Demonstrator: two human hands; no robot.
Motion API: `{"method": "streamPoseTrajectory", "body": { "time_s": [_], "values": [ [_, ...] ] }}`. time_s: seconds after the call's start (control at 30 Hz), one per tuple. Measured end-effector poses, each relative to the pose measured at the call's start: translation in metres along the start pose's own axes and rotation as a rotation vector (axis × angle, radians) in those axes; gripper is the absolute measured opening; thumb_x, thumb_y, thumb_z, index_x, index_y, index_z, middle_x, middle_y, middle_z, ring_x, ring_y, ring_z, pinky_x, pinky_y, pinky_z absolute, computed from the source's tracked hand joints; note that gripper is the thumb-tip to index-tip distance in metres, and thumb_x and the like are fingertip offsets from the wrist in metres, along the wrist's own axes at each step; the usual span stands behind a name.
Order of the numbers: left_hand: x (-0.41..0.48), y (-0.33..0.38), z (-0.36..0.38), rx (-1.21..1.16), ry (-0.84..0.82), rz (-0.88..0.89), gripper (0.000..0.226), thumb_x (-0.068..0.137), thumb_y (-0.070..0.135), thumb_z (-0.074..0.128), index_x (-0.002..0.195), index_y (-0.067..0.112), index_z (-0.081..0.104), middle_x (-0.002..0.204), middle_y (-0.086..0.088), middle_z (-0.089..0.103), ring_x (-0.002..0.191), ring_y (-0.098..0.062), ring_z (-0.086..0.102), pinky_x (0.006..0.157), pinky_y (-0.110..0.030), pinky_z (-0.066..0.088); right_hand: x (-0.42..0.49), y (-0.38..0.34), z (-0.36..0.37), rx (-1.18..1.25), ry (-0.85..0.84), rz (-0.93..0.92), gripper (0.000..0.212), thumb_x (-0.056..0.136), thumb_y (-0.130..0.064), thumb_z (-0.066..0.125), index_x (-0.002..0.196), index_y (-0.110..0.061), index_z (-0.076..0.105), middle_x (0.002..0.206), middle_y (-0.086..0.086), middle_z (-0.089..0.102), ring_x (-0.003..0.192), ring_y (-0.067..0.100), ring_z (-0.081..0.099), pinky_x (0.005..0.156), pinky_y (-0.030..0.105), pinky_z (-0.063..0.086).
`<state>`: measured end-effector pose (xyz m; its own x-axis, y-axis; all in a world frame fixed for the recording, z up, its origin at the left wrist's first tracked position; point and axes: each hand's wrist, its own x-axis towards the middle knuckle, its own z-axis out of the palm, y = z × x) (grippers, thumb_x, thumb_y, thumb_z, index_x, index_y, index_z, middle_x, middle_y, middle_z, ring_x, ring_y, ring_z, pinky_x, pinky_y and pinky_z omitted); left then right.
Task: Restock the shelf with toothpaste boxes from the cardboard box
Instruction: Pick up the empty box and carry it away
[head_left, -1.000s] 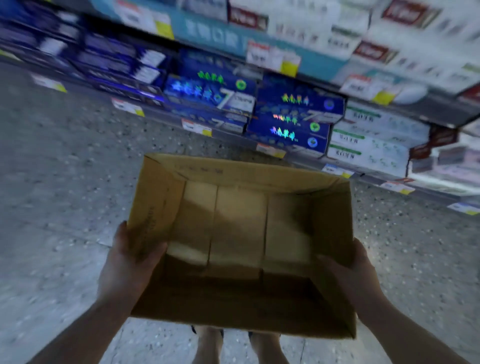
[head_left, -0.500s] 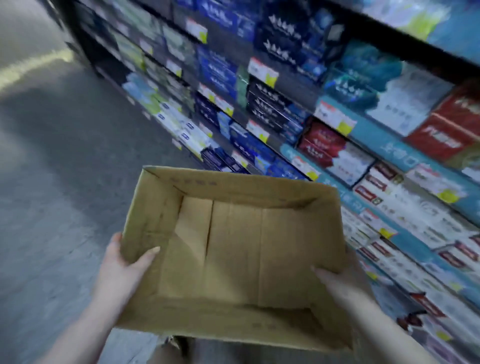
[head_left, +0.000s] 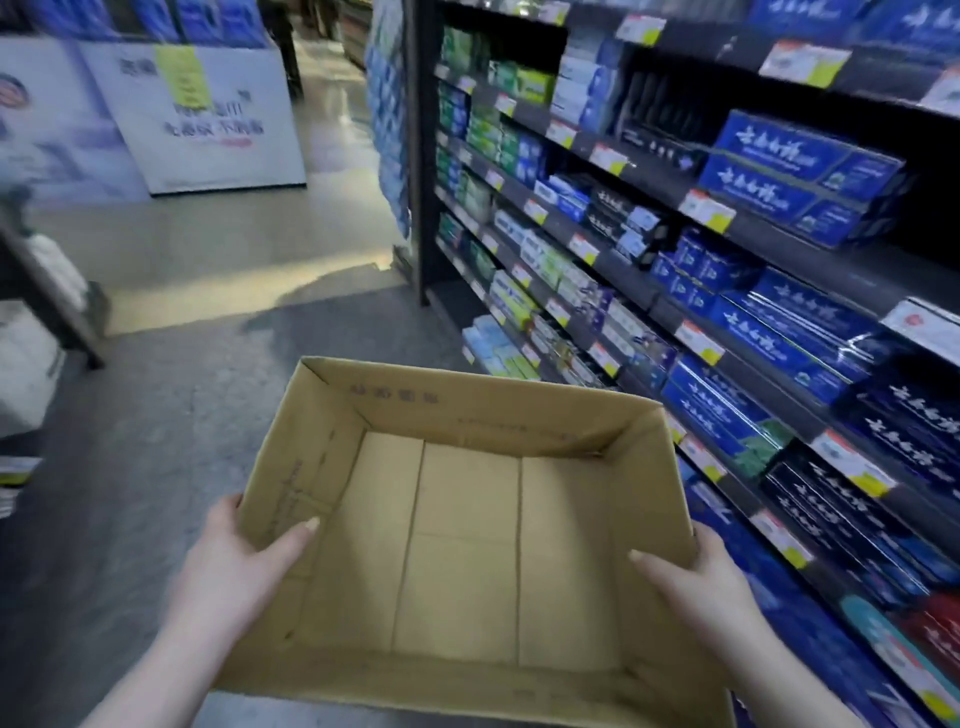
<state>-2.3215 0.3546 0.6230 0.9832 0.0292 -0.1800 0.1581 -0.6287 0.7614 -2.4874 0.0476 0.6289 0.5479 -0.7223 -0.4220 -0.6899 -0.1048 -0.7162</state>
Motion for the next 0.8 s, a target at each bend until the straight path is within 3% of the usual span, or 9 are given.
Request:
{"method": "streamPoseTrajectory", "body": {
  "time_s": [0.13, 0.23, 0.37, 0.47, 0.6, 0.8],
  "values": [
    [0.065, 0.007, -0.043, 0.037, 0.042, -0.009, 0.078, 0.065, 0.055, 0.069, 0.126, 0.014, 0.044, 0.126, -0.015, 0.057, 0.115, -0.036, 0.053, 0.085, -0.039, 0.040, 0.021, -0.076, 0.043, -0.002, -0.042, -0.043, 0.056, 0.074, -0.031, 0.070, 0.123, -0.017, 0.045, 0.110, 0.007, 0.061, 0.096, 0.028, 0.060, 0.085, 0.041, 0.050],
    [0.112, 0.012, -0.061, 0.049, 0.049, -0.012, 0.089, 0.050, 0.063, 0.057, 0.125, 0.016, 0.045, 0.125, -0.012, 0.058, 0.113, -0.034, 0.054, 0.089, -0.041, 0.044, 0.047, -0.123, 0.069, -0.014, -0.049, -0.093, 0.049, 0.076, -0.027, 0.069, 0.119, -0.014, 0.048, 0.103, 0.006, 0.060, 0.092, 0.027, 0.058, 0.082, 0.039, 0.049],
    [0.184, 0.023, -0.070, 0.012, 0.078, -0.015, 0.088, 0.054, 0.061, 0.063, 0.128, 0.018, 0.044, 0.124, -0.010, 0.060, 0.112, -0.033, 0.056, 0.085, -0.039, 0.044, 0.098, -0.184, 0.111, -0.007, -0.085, -0.128, 0.061, 0.078, -0.026, 0.069, 0.130, -0.012, 0.041, 0.105, 0.007, 0.055, 0.098, 0.029, 0.056, 0.086, 0.039, 0.048],
    [0.249, 0.034, -0.077, -0.013, 0.100, -0.056, 0.086, 0.049, 0.057, 0.063, 0.124, 0.018, 0.048, 0.118, -0.010, 0.062, 0.109, -0.032, 0.058, 0.085, -0.038, 0.044, 0.148, -0.241, 0.148, 0.014, -0.111, -0.170, 0.059, 0.077, -0.021, 0.071, 0.127, -0.009, 0.044, 0.104, 0.009, 0.057, 0.096, 0.028, 0.057, 0.088, 0.037, 0.047],
    [0.344, 0.048, -0.098, -0.060, 0.089, -0.129, 0.085, 0.041, 0.063, 0.068, 0.116, 0.024, 0.053, 0.110, -0.003, 0.064, 0.103, -0.026, 0.060, 0.089, -0.039, 0.047, 0.215, -0.336, 0.199, -0.005, -0.182, -0.231, 0.068, 0.076, -0.023, 0.072, 0.134, -0.010, 0.039, 0.122, 0.012, 0.058, 0.106, 0.026, 0.056, 0.093, 0.033, 0.043],
    [0.476, 0.055, -0.142, -0.097, 0.240, -0.239, 0.080, 0.067, 0.054, 0.071, 0.131, 0.016, 0.044, 0.128, -0.011, 0.056, 0.113, -0.032, 0.054, 0.093, -0.043, 0.045, 0.294, -0.481, 0.293, -0.094, -0.304, -0.352, 0.052, 0.077, -0.026, 0.070, 0.121, -0.017, 0.045, 0.099, 0.003, 0.057, 0.097, 0.027, 0.059, 0.089, 0.039, 0.049]
  ]
}}
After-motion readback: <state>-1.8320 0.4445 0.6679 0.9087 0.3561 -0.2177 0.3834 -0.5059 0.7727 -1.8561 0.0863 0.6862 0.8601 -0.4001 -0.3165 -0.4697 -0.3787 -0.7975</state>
